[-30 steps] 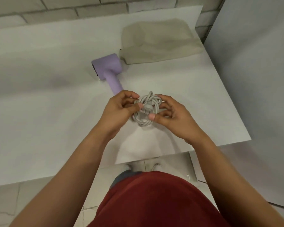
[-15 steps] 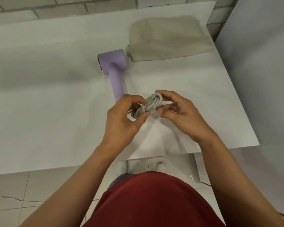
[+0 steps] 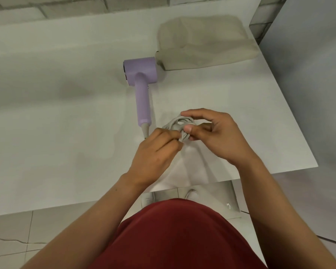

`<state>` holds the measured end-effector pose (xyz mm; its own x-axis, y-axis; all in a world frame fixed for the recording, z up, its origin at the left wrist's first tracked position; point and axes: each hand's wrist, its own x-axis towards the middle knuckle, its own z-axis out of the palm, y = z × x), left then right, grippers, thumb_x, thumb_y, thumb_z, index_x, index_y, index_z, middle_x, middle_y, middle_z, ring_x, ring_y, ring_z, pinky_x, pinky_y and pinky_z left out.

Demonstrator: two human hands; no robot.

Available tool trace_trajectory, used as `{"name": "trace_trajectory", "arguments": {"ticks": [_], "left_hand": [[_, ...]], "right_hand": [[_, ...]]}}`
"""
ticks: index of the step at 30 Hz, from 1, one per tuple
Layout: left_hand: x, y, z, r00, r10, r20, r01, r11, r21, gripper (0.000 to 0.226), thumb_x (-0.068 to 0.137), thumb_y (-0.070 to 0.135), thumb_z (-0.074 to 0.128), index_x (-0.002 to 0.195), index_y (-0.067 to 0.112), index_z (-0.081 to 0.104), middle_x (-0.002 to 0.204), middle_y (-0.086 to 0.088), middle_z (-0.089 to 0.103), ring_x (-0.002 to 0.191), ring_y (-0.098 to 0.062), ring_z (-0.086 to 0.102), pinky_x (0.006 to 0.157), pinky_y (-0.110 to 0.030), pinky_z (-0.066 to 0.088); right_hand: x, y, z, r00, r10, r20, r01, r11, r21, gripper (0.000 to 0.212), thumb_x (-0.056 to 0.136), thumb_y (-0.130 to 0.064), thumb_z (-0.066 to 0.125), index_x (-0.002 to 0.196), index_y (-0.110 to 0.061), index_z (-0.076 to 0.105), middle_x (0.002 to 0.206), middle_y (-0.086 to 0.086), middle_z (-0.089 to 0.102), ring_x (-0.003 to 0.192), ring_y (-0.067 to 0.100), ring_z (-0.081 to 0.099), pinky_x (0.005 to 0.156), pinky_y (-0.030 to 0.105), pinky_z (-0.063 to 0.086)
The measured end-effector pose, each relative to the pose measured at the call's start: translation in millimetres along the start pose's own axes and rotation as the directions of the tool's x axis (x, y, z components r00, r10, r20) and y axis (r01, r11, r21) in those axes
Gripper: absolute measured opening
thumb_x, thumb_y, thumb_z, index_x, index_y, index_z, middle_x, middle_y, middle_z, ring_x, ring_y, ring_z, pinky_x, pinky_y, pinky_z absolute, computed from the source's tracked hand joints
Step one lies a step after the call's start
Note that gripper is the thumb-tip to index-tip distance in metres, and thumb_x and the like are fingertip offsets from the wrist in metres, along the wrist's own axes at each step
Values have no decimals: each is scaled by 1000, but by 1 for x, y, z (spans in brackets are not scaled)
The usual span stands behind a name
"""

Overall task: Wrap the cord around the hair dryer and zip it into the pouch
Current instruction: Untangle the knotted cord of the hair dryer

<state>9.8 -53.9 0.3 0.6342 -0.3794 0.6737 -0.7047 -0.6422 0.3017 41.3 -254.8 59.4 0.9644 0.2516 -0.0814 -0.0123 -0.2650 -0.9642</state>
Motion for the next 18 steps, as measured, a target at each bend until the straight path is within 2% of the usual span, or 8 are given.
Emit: {"name": "trace_trajectory", "arguments": {"ticks": [1,3,5,8,10,12,15,18], "left_hand": [[-1,0,0,998,-43,35,45,998,-46,29,88,8,81,99,16,55,110,5,57,90,-22,59,74,-35,52],[3,4,-5,974,-197,110,215,956,-197,38,82,26,88,104,16,59,111,8,57,99,-18,60,83,-26,53],[13,8,-17,904,-398,155,427,833,-353,45,79,34,88,109,14,61,113,10,60,106,-10,62,90,-21,51],[33,-7,-27,768,-574,285,633,610,-477,35,92,27,75,122,16,59,119,9,65,113,-13,65,100,-38,55],[48,-26,-28,706,-510,491,703,589,-399,44,93,26,68,136,23,55,132,12,62,123,-9,61,106,-37,52],[63,-37,-25,670,-358,651,683,640,-351,52,97,28,65,146,23,50,142,12,58,129,-6,57,109,-30,49],[79,-42,-19,694,-266,668,630,675,-385,38,101,18,65,139,15,61,128,7,69,121,-7,63,103,-25,51],[86,-44,-9,730,-318,605,612,698,-371,33,98,24,69,130,16,68,119,6,73,112,-10,69,101,-37,55]], "right_hand": [[1,1,2,1000,-22,9,22,998,-61,30,96,-14,75,124,-24,75,110,-17,75,77,17,76,84,31,62],[2,5,5,997,-66,30,70,984,-165,31,96,-14,75,125,-27,75,108,-21,75,84,13,75,87,33,60],[4,8,2,992,-115,48,124,959,-254,32,97,-14,74,127,-26,74,117,-17,74,103,10,73,94,37,59],[7,4,-9,980,-172,96,195,912,-361,33,98,-13,71,129,-26,73,124,-15,72,114,7,68,97,33,57],[7,0,-16,974,-190,127,225,890,-397,33,99,-11,70,129,-25,73,125,-15,71,113,4,67,95,25,55],[8,-4,-20,970,-200,139,240,877,-415,34,99,-9,69,130,-24,72,124,-16,71,112,2,66,93,18,52],[8,-7,-24,980,-176,89,197,897,-396,35,100,-12,68,132,-26,69,122,-22,69,110,-2,66,92,14,52],[5,-2,-20,986,-134,-97,94,936,-340,44,99,-19,71,140,-28,60,129,-18,66,108,2,66,89,15,54]]}}
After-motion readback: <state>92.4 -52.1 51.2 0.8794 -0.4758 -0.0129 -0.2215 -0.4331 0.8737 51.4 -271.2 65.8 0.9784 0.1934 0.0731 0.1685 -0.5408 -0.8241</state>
